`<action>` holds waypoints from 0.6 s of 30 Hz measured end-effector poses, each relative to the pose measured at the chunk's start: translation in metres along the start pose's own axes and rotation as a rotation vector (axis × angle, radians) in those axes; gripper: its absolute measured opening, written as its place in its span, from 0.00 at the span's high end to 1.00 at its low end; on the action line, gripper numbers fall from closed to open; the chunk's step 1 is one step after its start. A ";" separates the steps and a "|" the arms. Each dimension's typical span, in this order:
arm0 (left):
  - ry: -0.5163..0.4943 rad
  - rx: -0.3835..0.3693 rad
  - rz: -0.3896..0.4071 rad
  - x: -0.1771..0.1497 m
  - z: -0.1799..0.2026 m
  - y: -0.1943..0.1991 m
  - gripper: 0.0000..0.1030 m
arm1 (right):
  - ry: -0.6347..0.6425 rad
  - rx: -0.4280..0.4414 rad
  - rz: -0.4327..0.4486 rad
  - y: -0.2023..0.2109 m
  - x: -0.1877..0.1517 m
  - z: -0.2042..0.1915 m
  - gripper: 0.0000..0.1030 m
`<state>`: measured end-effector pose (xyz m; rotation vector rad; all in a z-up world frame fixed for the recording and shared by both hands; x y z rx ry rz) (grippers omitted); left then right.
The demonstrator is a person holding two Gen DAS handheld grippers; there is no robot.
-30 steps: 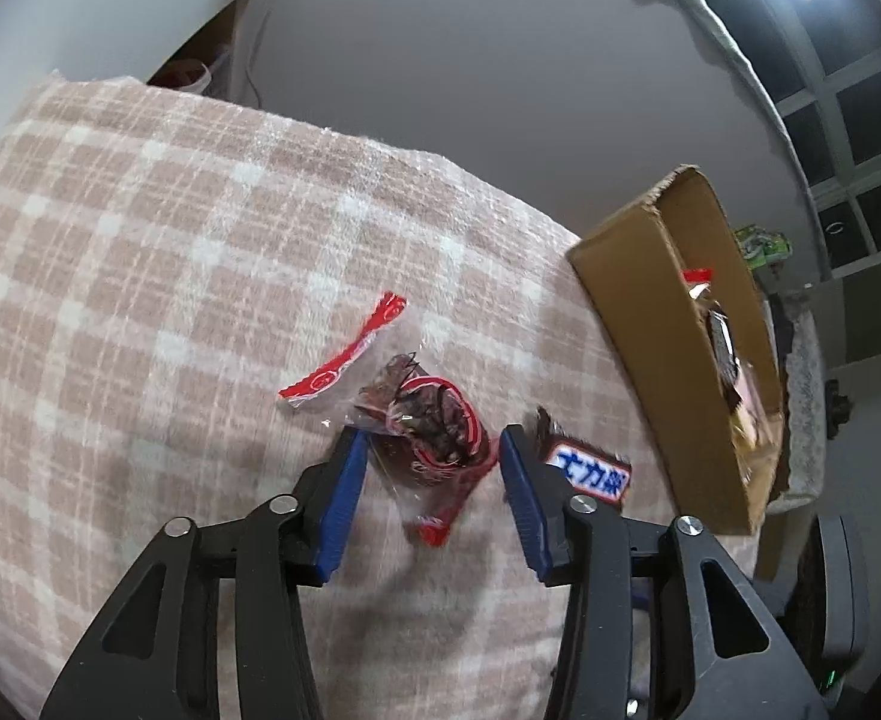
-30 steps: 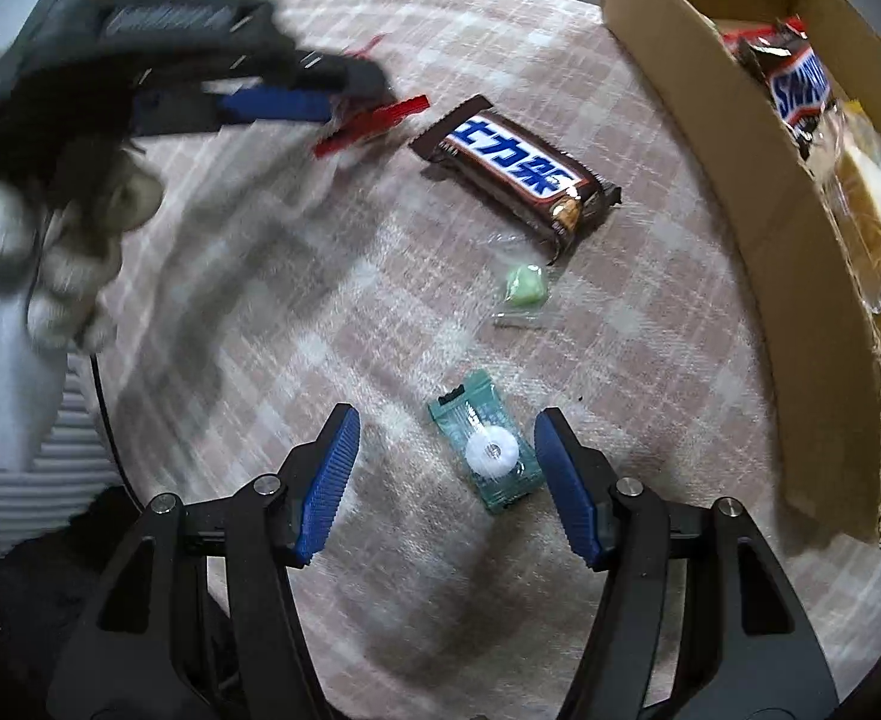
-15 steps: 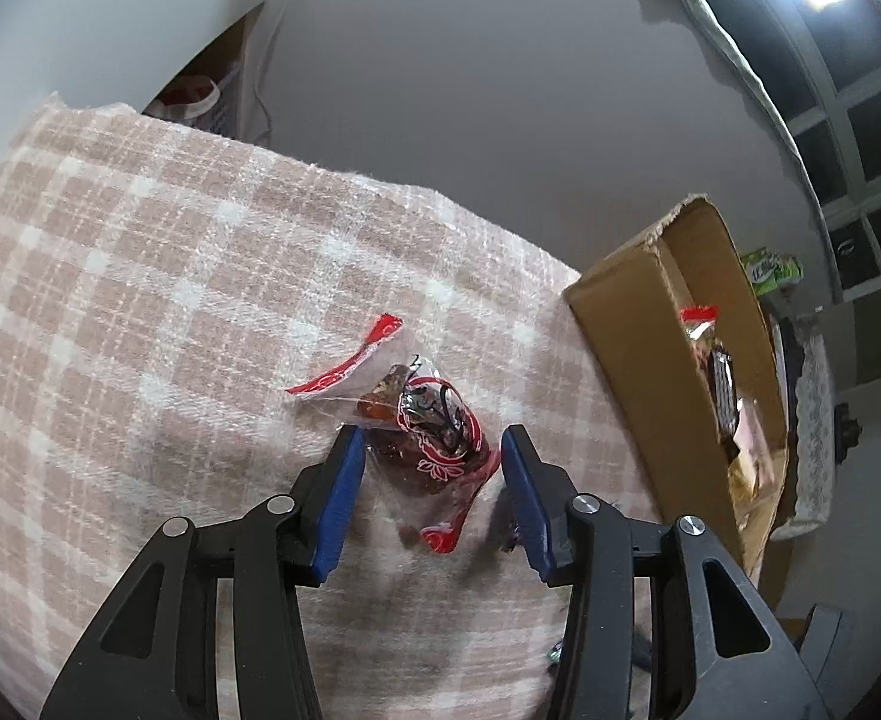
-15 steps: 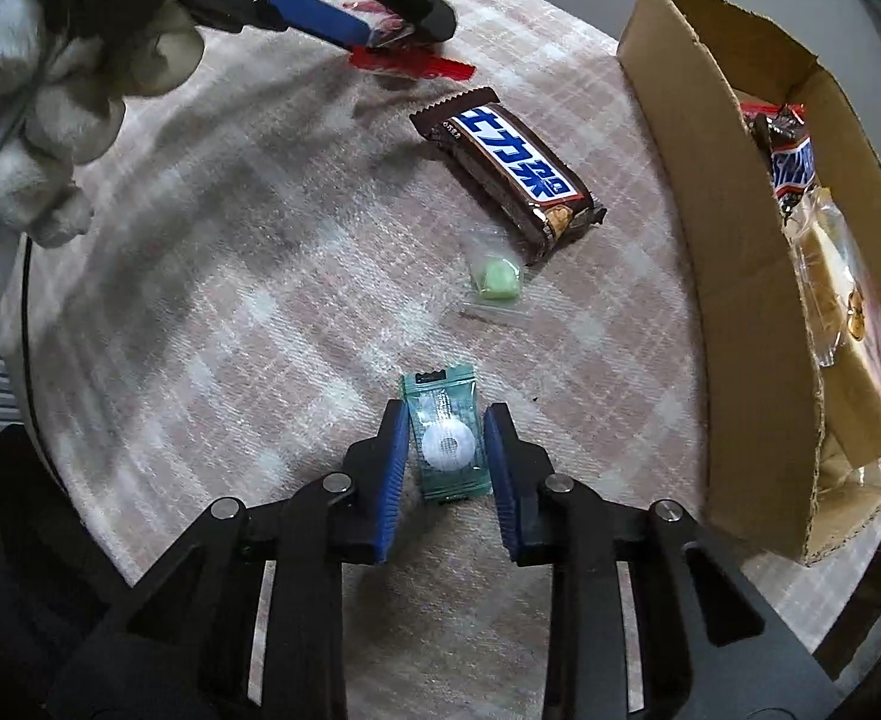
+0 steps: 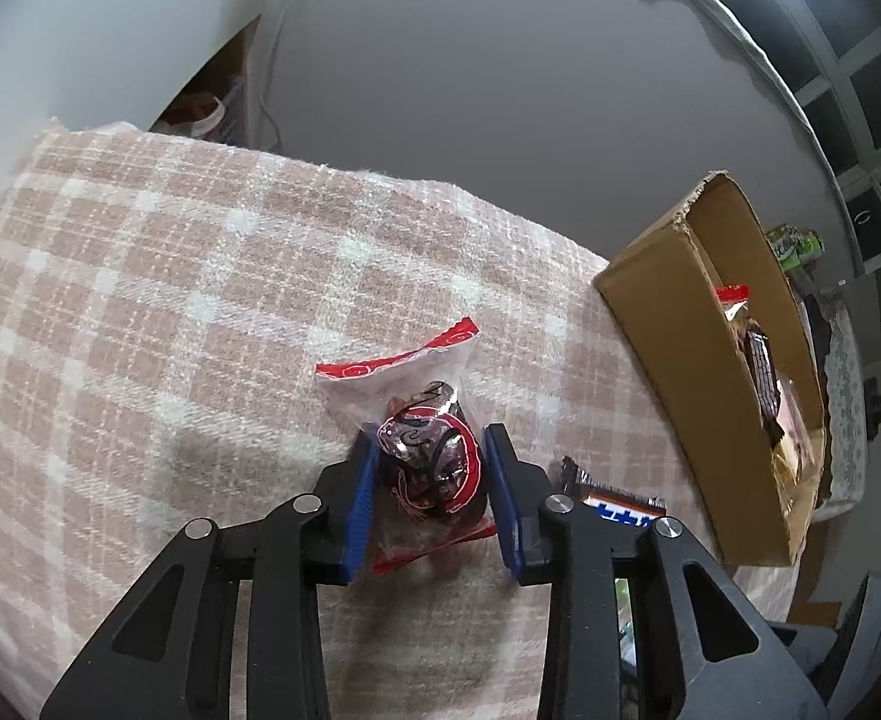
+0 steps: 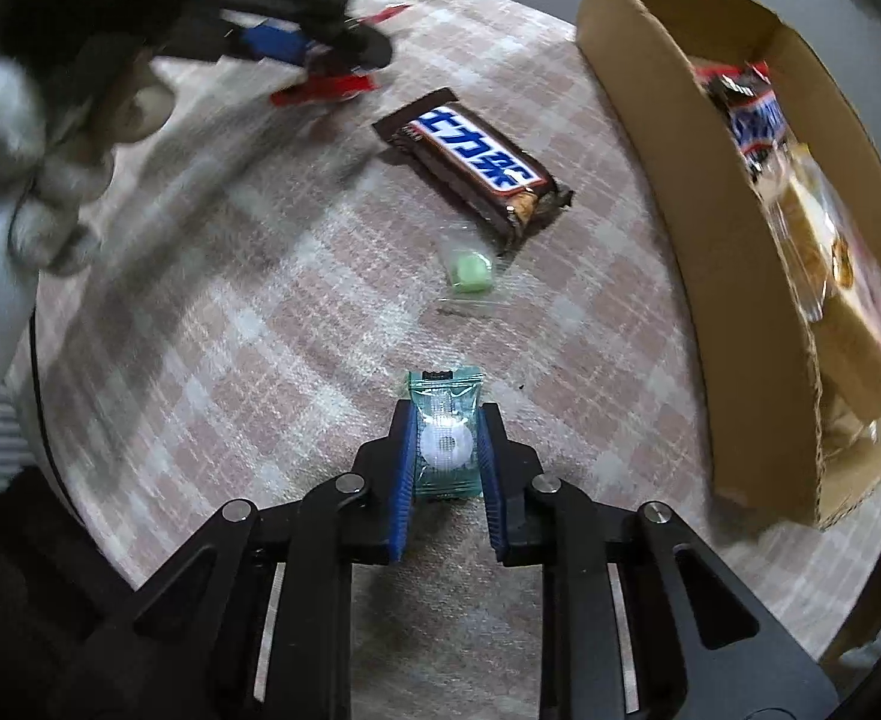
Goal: Organize snacks
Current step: 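Grasp the red-wrapped candy bag with the left tool while the right tool grasps the mint pack, then carry both candies into the box and open both tools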
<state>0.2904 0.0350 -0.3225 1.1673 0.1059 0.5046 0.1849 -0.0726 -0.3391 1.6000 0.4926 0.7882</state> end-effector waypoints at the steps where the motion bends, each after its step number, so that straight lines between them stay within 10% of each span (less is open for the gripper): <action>1: -0.002 -0.001 0.000 -0.002 -0.001 0.002 0.69 | -0.017 0.008 0.006 0.001 -0.001 0.001 0.80; 18: -0.124 -0.049 0.052 -0.018 0.024 0.046 0.69 | -0.166 0.019 0.133 0.054 -0.021 0.063 0.80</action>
Point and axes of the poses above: each gripper's, at about its wrist camera, not at the fingertips, and y roughly against the way its jaws point, z to its right, x to its top, the point moved 3 cm from there along -y, roughly the way its jaws point, and after that the axes turned 13 degrees about y, right-handed, at the moved point
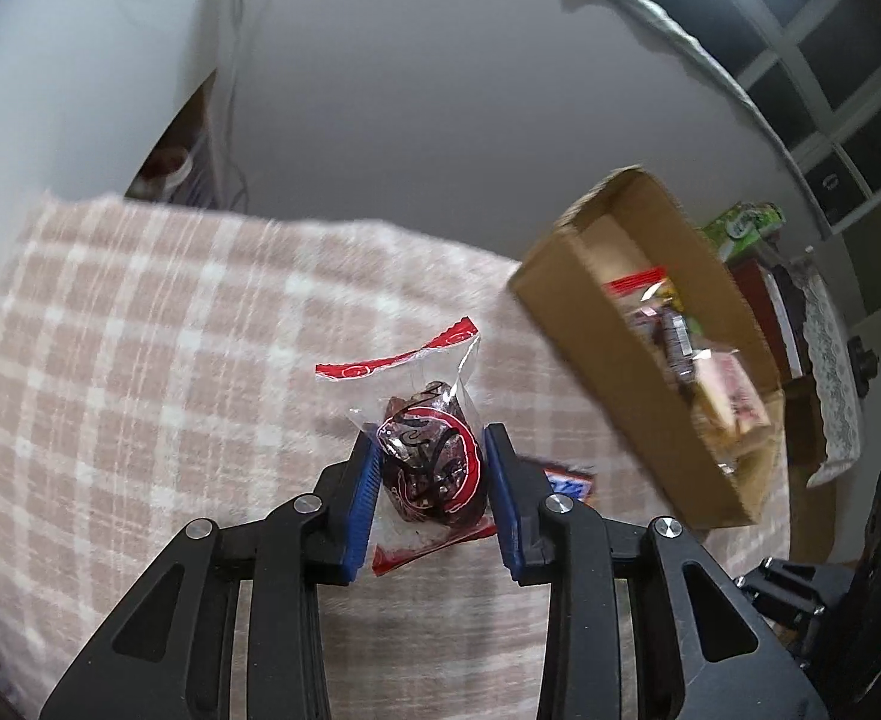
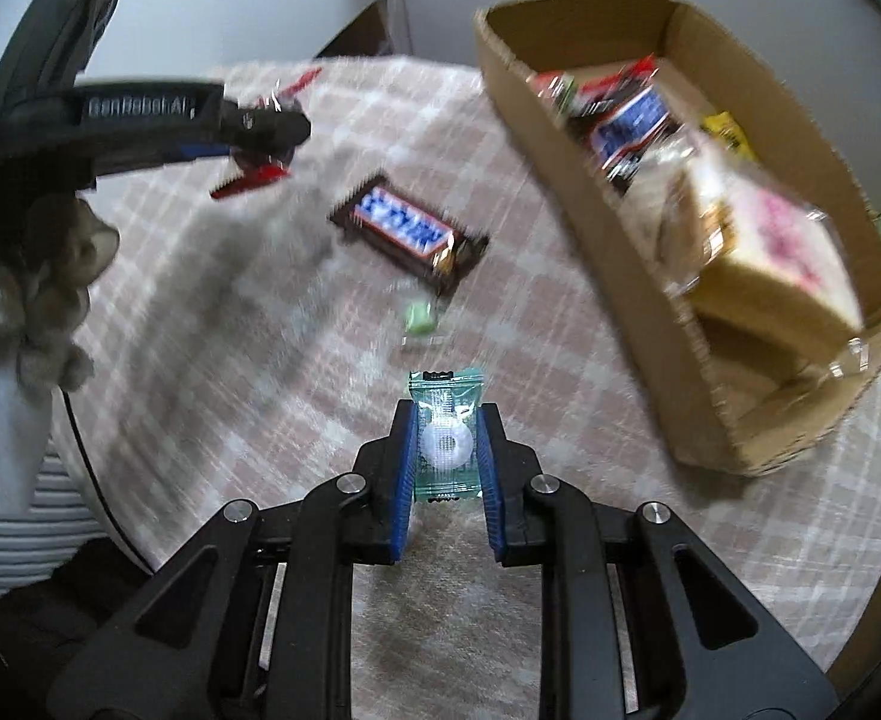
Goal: Organize snacks
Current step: 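Carry both candies into the box and open both tools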
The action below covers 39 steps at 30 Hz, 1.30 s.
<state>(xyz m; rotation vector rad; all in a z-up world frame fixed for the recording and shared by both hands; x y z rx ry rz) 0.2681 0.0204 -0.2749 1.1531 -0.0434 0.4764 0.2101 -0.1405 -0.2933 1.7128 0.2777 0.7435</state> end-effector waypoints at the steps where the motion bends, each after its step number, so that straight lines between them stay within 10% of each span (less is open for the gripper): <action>1: -0.014 -0.009 0.007 0.002 0.006 0.004 0.69 | -0.006 -0.007 0.016 0.007 0.002 0.004 0.80; 16: -0.163 -0.104 0.040 0.022 0.085 0.009 0.69 | -0.138 -0.120 0.145 0.076 0.040 0.075 0.80; 39: -0.232 -0.133 -0.021 0.036 0.150 -0.029 0.67 | -0.213 -0.205 0.130 0.074 0.066 0.140 0.69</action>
Point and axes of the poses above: each gripper's, at about its wrist camera, not at the fingertips, and y roughly against the way its jaws point, z to its right, x to its top, the point moved 3 cm from there along -y, roughly the way its jaws point, and after that the axes turned 13 degrees about y, right-handed, at the moved point
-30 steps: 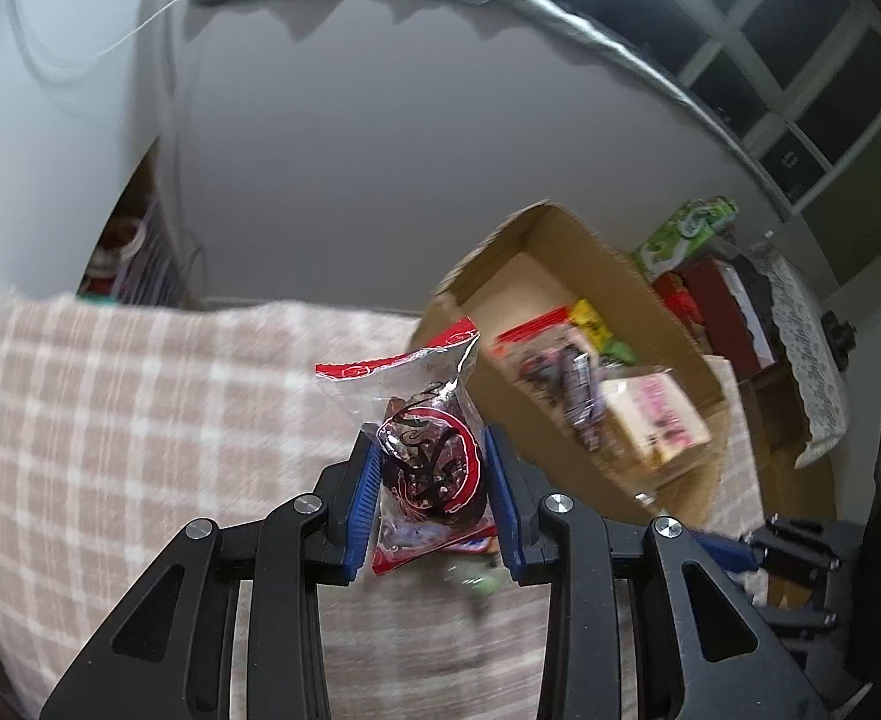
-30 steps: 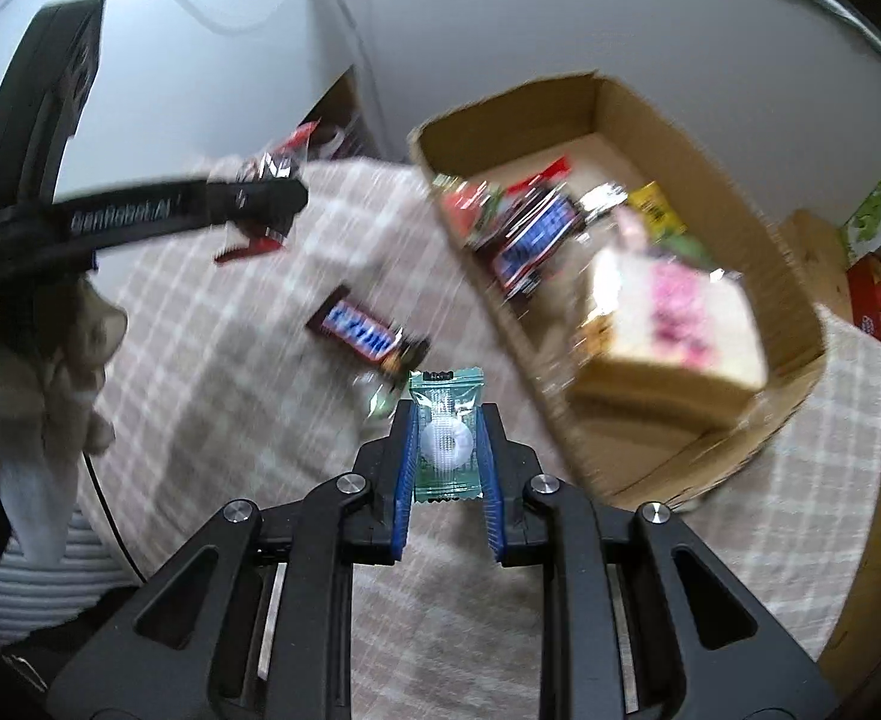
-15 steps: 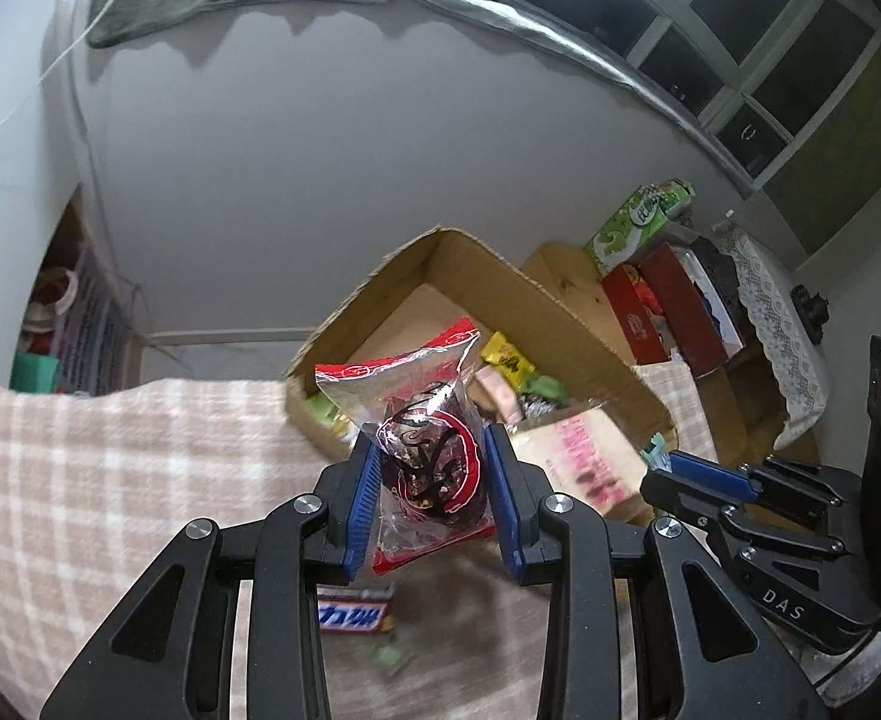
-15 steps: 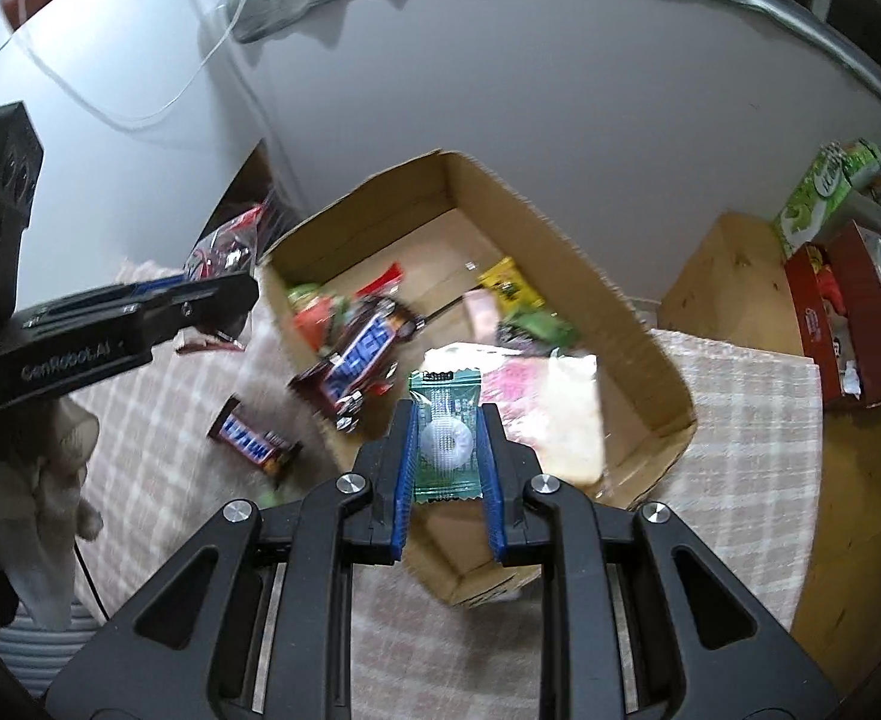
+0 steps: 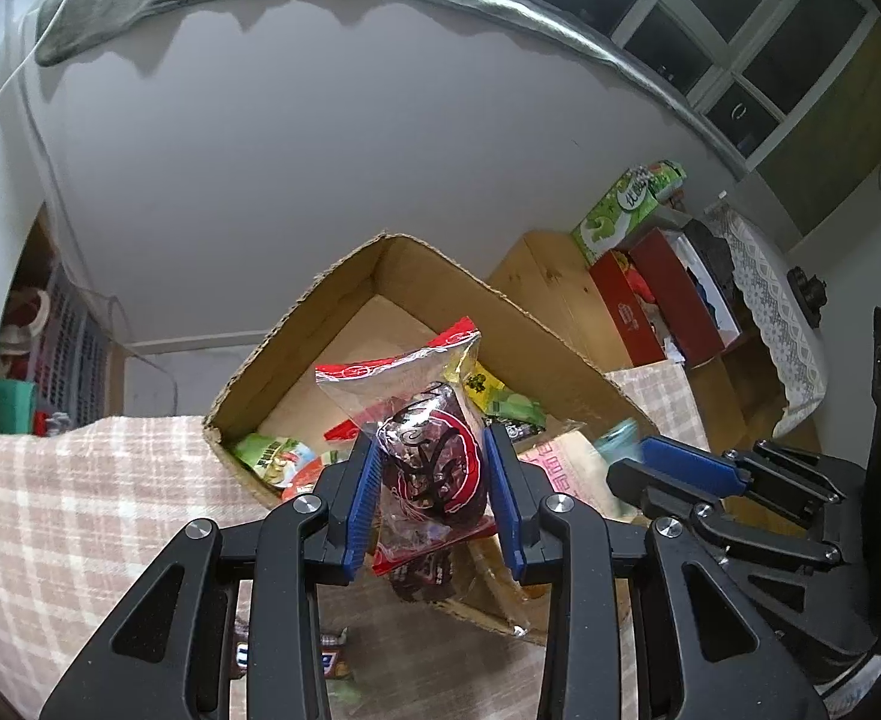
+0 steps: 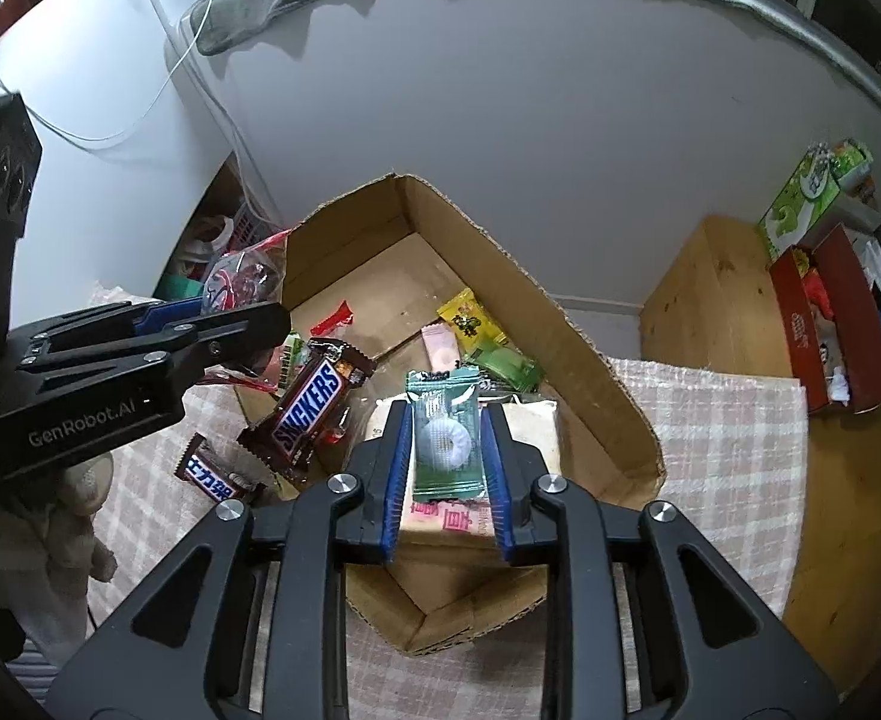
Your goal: Organize snacks
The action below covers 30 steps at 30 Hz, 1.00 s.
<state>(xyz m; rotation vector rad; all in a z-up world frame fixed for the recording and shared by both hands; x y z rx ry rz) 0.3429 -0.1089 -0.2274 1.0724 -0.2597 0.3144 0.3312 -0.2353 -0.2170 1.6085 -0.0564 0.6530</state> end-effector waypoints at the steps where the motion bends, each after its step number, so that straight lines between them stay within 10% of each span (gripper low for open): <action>1: 0.001 0.001 0.001 0.000 0.001 0.000 0.65 | 0.000 -0.007 0.000 0.000 0.000 0.000 0.56; 4: 0.001 -0.001 0.005 0.001 0.001 0.003 0.59 | 0.006 -0.028 0.014 0.004 -0.001 0.000 0.35; 30: 0.132 0.064 0.015 -0.009 -0.092 0.036 0.59 | -0.052 0.031 0.010 0.026 -0.040 -0.016 0.33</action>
Point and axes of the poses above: each gripper's, at about its wrist camera, not at the fingertips, and y roughly against the way its jaws point, z to its right, x to its top, the point moved 3 cm from there along -y, roughly the way its jaws point, and after that the axes turned 13 degrees about y, right-handed, at the moved point
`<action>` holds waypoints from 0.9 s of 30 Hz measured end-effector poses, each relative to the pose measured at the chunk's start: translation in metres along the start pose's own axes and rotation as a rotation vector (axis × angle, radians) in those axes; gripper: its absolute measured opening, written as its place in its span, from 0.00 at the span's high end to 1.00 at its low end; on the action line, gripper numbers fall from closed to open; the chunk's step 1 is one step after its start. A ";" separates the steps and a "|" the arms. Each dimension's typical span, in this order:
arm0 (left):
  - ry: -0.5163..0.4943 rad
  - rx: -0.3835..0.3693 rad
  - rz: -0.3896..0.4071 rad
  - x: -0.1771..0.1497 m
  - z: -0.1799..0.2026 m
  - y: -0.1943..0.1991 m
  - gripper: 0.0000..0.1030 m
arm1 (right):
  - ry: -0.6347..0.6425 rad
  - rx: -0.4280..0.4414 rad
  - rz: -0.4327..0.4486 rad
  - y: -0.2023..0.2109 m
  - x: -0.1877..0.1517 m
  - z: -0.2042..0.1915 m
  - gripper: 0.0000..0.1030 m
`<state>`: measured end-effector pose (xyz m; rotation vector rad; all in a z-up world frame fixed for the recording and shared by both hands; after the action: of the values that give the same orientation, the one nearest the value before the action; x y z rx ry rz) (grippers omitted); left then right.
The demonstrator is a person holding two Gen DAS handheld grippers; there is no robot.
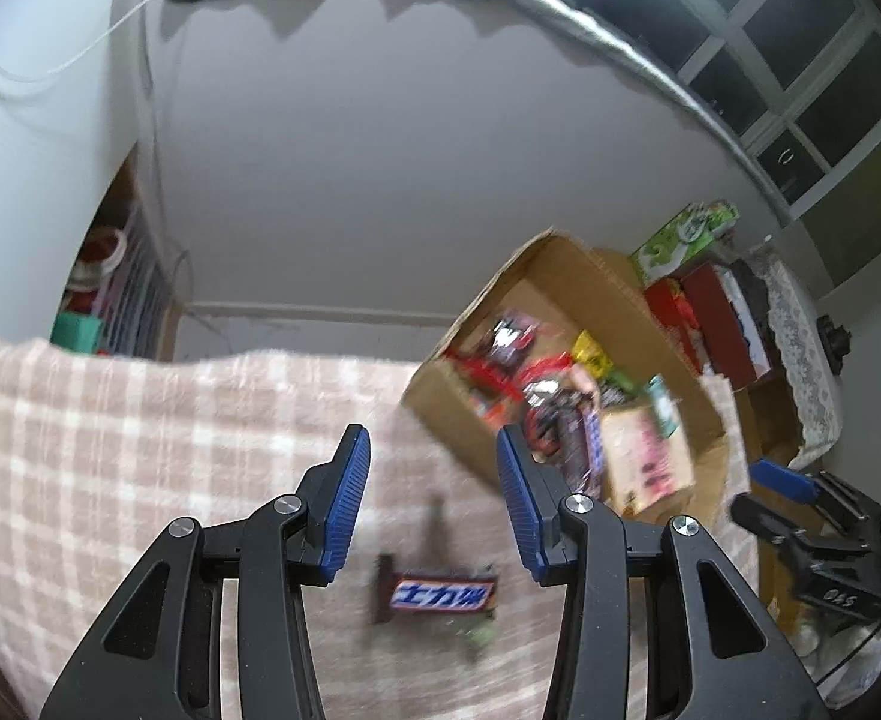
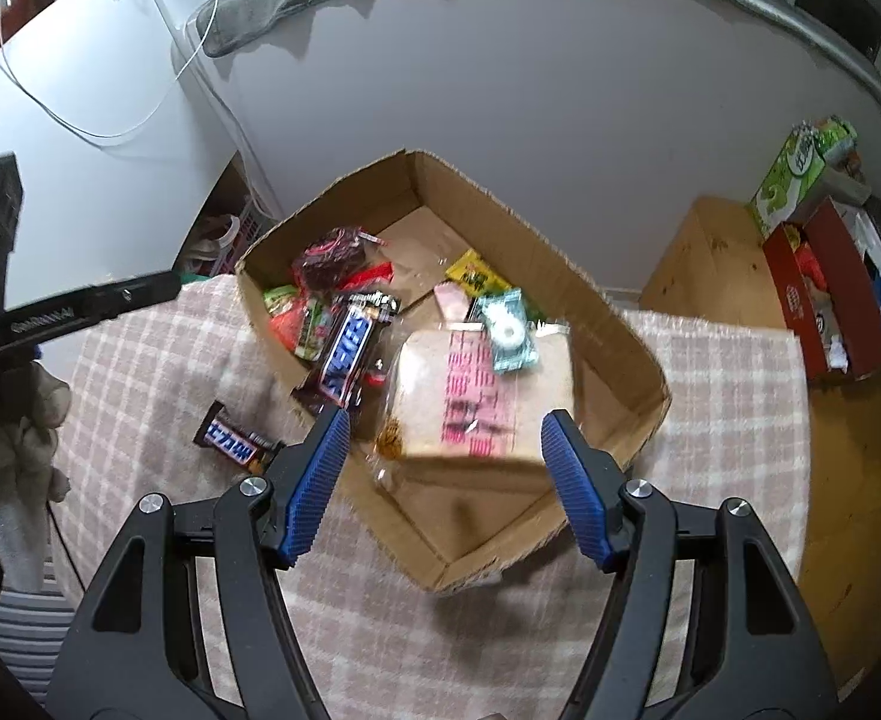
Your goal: Organize snacks
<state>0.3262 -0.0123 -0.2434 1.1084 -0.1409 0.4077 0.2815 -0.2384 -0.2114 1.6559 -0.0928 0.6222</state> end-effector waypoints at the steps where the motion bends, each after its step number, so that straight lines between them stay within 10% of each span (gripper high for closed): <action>1: -0.002 0.007 -0.011 -0.004 -0.002 -0.004 0.59 | -0.006 0.005 0.000 0.002 -0.005 -0.001 0.33; 27: -0.406 0.031 -0.246 -0.128 0.026 -0.047 0.72 | -0.055 0.061 -0.086 0.008 -0.068 -0.020 0.33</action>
<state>0.2294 -0.0850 -0.3114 1.2126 -0.3526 -0.0389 0.2136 -0.2404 -0.2329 1.7269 -0.0425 0.5191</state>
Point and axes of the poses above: each gripper's, at about its wrist camera, not at the fingertips, and y roughly against the way its jaws point, z to its right, x to its top, the point moved 3 cm from there along -y, roughly the way its jaws point, and after that the axes turned 13 degrees about y, right-handed, at the moved point
